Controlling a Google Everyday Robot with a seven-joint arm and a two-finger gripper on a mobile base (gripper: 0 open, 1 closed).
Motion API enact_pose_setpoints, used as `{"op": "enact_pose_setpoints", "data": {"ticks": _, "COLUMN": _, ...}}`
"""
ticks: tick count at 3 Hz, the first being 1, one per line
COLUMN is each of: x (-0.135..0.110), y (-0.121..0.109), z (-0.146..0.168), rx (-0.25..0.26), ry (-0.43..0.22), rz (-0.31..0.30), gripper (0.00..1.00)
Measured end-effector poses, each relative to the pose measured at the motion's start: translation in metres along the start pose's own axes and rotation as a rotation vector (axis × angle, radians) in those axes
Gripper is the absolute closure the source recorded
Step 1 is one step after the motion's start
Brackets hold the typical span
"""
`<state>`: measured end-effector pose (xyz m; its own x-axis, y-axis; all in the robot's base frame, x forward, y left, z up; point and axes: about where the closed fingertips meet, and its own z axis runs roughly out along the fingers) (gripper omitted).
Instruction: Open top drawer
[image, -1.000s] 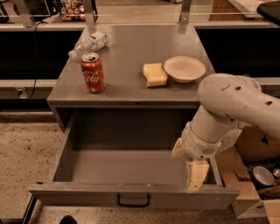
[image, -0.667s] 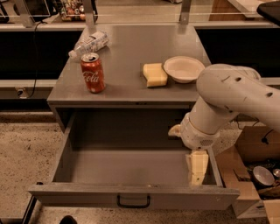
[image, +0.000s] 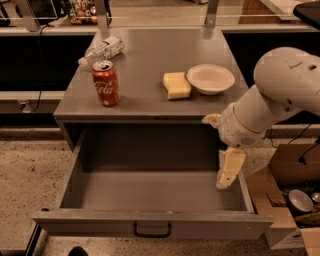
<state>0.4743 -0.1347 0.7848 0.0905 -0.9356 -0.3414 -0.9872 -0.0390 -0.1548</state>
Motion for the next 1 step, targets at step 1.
{"op": "enact_pose_setpoints", "data": {"ticks": 1, "x": -0.0043, "y": -0.0176, "z": -0.0233, "rx": 0.086, "ry": -0.057, "rz": 0.004, "gripper": 0.0}}
